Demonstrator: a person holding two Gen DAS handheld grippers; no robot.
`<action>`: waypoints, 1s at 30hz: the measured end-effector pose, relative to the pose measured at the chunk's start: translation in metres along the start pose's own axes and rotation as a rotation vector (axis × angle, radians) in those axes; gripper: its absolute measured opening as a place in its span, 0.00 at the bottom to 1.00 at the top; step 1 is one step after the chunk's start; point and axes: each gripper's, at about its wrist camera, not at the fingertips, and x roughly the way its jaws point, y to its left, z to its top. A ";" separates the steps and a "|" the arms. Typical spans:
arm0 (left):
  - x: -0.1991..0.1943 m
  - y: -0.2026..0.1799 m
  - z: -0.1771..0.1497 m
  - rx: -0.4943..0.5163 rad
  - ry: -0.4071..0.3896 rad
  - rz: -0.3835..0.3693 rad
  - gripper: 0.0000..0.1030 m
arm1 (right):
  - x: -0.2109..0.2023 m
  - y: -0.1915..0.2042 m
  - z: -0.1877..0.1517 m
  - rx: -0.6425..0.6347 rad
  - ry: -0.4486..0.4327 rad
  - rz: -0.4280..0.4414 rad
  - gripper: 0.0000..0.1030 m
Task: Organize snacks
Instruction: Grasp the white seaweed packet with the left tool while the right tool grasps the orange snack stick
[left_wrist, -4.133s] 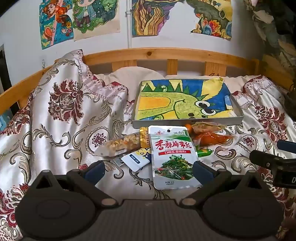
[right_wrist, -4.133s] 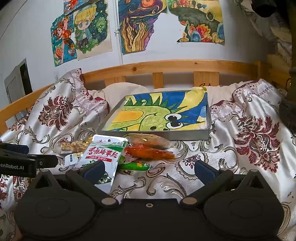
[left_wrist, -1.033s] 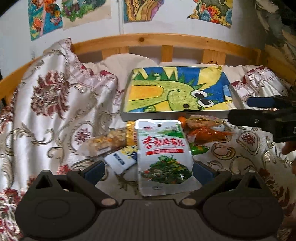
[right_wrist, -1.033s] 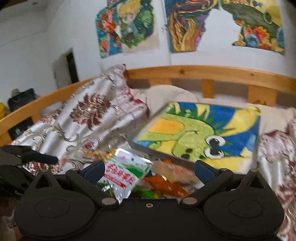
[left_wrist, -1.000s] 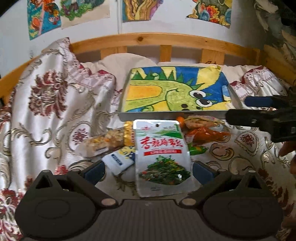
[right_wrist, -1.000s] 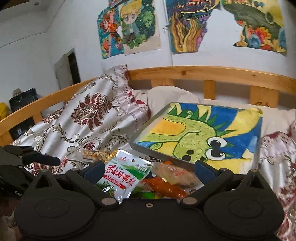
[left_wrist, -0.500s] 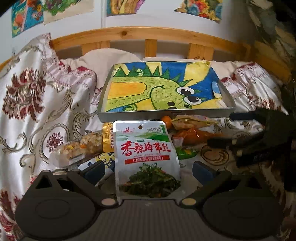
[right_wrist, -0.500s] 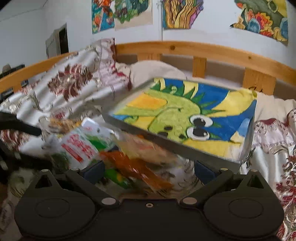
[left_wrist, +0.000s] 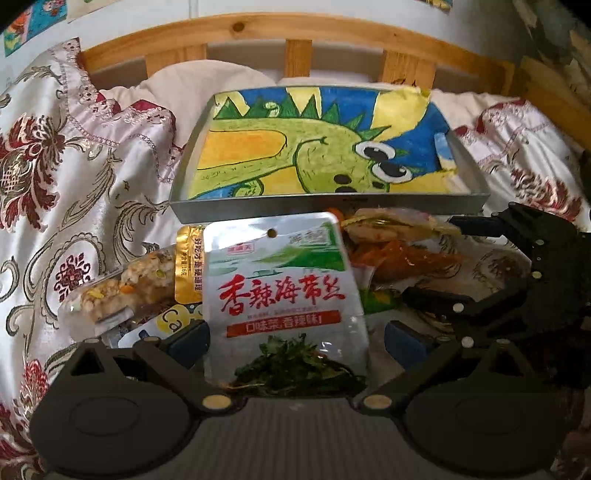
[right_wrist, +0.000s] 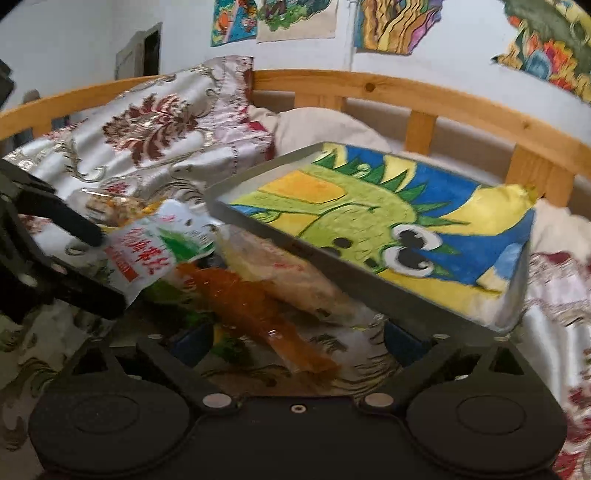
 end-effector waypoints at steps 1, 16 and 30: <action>0.002 -0.001 0.001 0.004 0.003 0.007 1.00 | 0.002 0.001 0.000 -0.005 0.003 0.010 0.89; 0.015 0.010 0.006 -0.040 0.042 0.009 0.97 | 0.006 0.009 -0.005 -0.036 -0.054 0.044 0.68; 0.011 -0.002 0.004 0.013 0.065 0.022 0.94 | 0.003 0.019 -0.007 -0.118 -0.012 0.002 0.49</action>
